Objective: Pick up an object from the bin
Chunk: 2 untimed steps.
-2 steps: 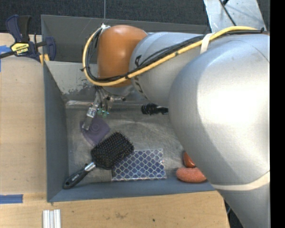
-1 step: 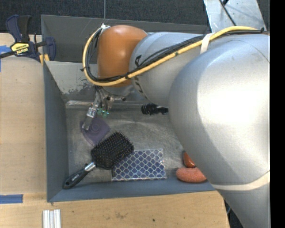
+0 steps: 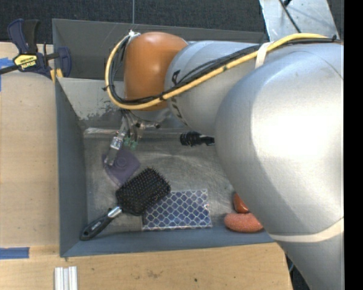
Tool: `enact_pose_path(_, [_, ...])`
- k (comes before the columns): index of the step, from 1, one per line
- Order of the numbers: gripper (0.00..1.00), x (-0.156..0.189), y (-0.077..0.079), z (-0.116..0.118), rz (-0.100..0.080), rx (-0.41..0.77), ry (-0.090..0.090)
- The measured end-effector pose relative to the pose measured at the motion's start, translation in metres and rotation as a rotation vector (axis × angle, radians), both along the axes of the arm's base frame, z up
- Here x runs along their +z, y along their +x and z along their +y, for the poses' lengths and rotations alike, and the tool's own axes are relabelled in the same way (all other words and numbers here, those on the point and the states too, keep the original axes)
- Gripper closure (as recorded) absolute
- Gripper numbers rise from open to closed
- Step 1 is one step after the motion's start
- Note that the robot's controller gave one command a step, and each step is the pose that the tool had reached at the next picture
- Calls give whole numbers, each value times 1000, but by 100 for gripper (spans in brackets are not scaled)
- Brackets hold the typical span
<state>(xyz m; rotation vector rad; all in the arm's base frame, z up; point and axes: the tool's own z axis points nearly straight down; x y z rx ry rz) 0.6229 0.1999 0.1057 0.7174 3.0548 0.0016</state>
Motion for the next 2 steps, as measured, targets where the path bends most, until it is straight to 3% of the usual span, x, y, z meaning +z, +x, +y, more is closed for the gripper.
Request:
enact_pose_path(1, [0, -16, -70, 26, -2, 159, 0])
enact_pose_path(2, [100, -25, -110, 43, -1, 249, 1])
